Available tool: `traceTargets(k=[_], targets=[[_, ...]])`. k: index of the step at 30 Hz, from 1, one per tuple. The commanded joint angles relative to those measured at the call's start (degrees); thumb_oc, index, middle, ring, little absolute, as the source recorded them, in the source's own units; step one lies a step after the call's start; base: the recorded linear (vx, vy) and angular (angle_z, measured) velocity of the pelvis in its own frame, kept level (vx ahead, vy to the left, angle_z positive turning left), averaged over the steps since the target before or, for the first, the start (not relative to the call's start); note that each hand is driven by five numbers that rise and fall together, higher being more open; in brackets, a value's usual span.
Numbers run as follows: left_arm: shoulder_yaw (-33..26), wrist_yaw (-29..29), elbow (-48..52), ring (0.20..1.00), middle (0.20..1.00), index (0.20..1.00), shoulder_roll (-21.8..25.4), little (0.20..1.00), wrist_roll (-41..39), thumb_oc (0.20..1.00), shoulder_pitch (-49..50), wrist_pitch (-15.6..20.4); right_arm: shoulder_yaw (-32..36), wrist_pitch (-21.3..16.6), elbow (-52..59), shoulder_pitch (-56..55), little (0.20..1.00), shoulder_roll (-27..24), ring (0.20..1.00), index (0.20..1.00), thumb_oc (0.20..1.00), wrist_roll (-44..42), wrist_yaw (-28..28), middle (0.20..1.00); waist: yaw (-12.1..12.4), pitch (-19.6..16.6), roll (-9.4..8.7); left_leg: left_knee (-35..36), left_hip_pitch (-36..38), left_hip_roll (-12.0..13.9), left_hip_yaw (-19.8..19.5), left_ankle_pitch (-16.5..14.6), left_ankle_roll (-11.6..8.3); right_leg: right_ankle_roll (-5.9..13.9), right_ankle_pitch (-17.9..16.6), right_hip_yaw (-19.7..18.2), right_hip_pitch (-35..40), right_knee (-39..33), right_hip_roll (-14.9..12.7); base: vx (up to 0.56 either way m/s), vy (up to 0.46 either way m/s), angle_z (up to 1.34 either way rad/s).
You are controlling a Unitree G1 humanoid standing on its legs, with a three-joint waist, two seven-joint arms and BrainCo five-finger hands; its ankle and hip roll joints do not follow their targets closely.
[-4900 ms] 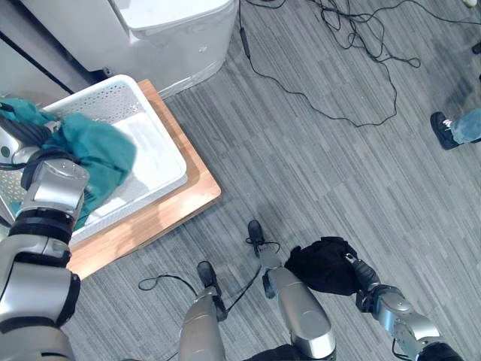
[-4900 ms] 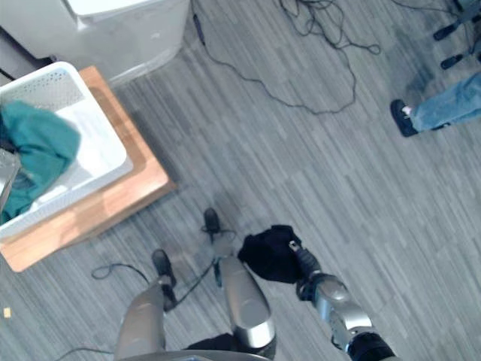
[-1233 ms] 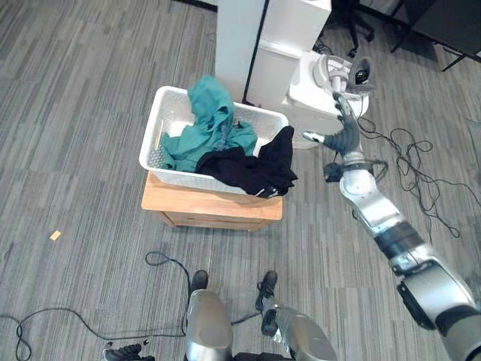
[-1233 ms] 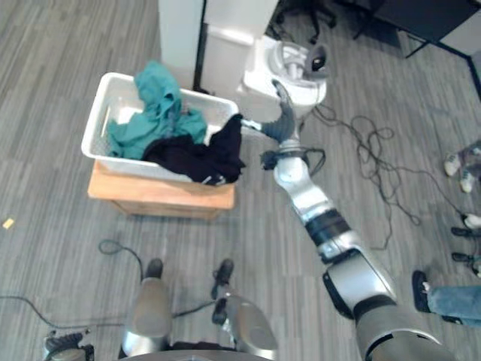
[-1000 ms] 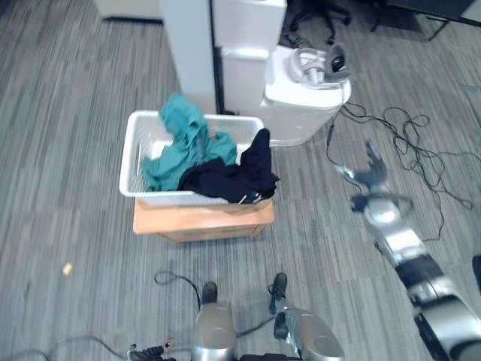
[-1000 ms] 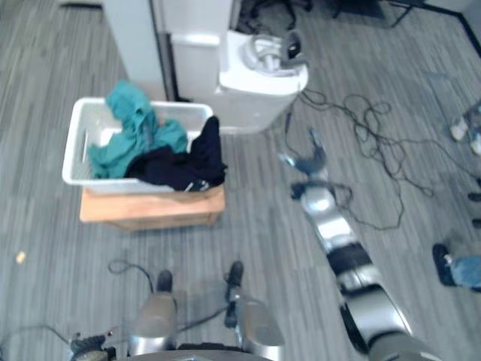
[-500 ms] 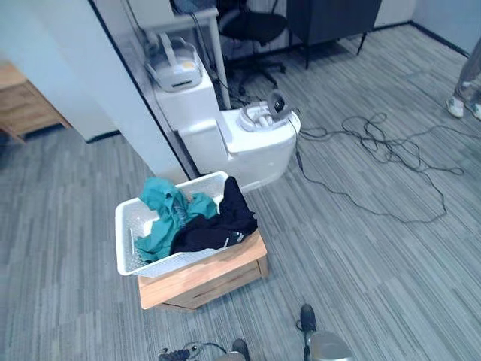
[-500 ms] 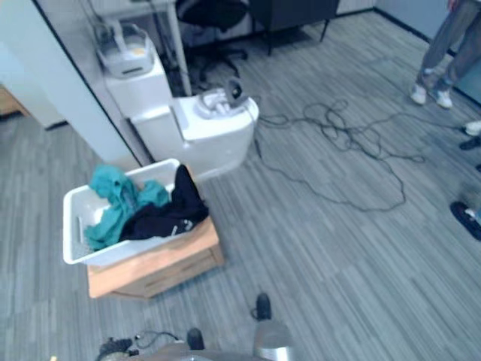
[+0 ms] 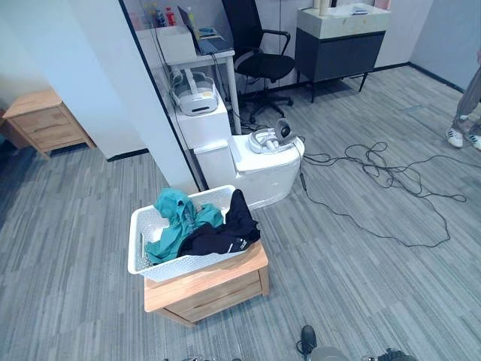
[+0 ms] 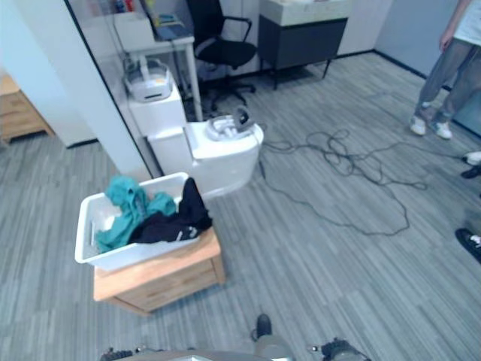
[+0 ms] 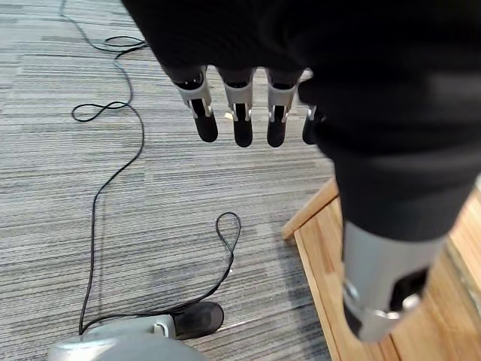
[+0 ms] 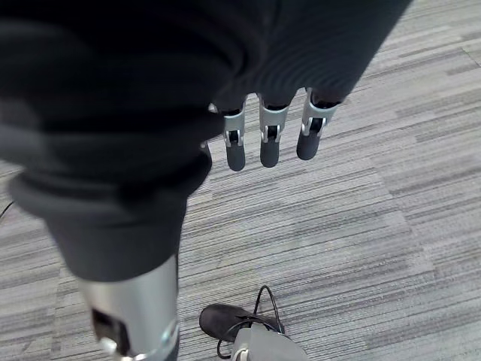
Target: Tidy up the quilt and then pick up the clothes from the bed and put them into the laundry hamper.
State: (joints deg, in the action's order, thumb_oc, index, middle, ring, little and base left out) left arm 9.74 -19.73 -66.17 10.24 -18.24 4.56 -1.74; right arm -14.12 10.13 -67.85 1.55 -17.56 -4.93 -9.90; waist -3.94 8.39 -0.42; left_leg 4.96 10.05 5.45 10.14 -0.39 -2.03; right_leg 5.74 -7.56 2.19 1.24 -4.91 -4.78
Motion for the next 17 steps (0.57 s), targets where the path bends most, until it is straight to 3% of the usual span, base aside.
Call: traceTargets(k=[1,17], targets=[[0.31,-0.05,-1.11,1.000,1.000,1.000,2.19,1.000,5.12,1.000,-3.87,1.30,-2.37,1.10,-1.07,4.65,1.000,0.24,1.000,1.000,1.000,3.10,0.49,1.000,0.65,3.50,-1.15,-1.59,-1.11,-1.24,-1.53,-3.58,0.12,4.11,6.35,-1.18,5.08,0.44,-1.28,0.00,0.000,0.00],[-0.46,0.39,-1.76,1.000,1.000,1.000,2.07,1.000,5.41,1.000,-4.79,-0.25,-3.12,1.68,-2.21,3.88,1.000,1.19,1.000,1.000,1.000,2.91,-0.35,1.000,1.01,2.38,-1.39,-0.31,-0.90,-1.23,-1.44,-2.81,0.02,4.08,6.14,-0.37,5.14,-0.09,-0.83,0.00,-0.001,0.00]])
